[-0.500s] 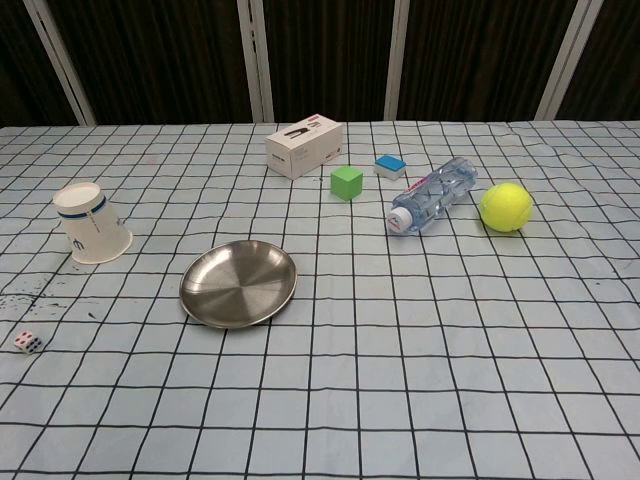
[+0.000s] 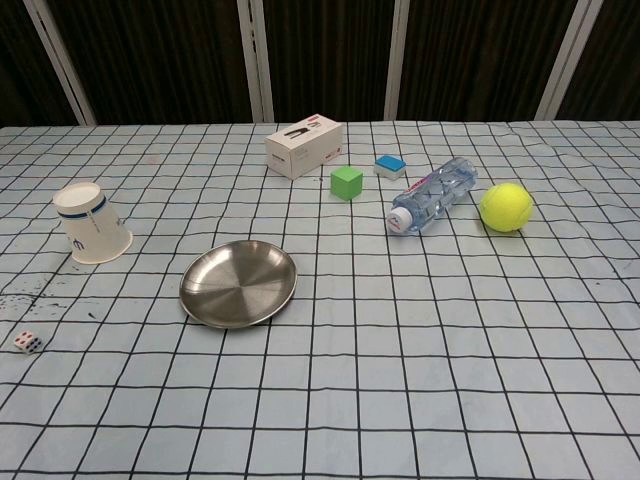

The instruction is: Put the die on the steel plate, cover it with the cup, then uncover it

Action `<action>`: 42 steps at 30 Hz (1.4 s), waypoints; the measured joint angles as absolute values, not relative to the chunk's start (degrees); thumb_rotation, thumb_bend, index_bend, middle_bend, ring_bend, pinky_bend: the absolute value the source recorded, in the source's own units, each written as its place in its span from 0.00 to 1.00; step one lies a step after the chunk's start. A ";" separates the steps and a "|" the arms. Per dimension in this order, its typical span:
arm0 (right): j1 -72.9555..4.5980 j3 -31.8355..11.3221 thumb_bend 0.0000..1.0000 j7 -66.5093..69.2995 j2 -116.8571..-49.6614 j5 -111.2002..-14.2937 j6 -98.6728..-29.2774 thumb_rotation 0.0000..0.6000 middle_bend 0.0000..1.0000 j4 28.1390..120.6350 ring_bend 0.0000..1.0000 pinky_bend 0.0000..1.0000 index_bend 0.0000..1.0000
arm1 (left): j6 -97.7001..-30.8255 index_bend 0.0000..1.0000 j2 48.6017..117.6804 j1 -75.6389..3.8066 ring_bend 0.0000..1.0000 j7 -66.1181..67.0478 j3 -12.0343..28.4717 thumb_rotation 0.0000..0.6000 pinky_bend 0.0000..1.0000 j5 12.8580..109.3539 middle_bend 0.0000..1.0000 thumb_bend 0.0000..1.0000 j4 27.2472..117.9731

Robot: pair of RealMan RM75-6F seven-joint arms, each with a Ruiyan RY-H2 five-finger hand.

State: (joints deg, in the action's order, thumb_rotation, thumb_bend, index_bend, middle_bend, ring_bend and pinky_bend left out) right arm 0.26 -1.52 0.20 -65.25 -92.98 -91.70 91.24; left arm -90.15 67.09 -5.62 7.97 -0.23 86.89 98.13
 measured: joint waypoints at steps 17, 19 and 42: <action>0.45 -1.59 0.13 0.88 -64.88 -92.21 -91.50 1.00 0.14 91.25 0.10 0.03 0.12 | -73.10 0.22 65.73 -11.60 0.00 17.83 -0.29 1.00 0.11 80.12 0.05 0.26 101.86; 0.40 -1.58 0.13 0.70 -64.98 -91.95 -91.25 1.00 0.14 91.14 0.10 0.03 0.12 | -70.03 0.24 65.36 -13.38 0.00 21.27 0.14 1.00 0.11 77.91 0.05 0.26 102.94; 0.17 -1.82 0.13 0.76 -65.37 -90.58 -90.19 1.00 0.14 90.50 0.10 0.03 0.12 | -58.07 0.35 71.50 -25.17 0.00 37.94 2.07 1.00 0.11 60.71 0.06 0.32 100.60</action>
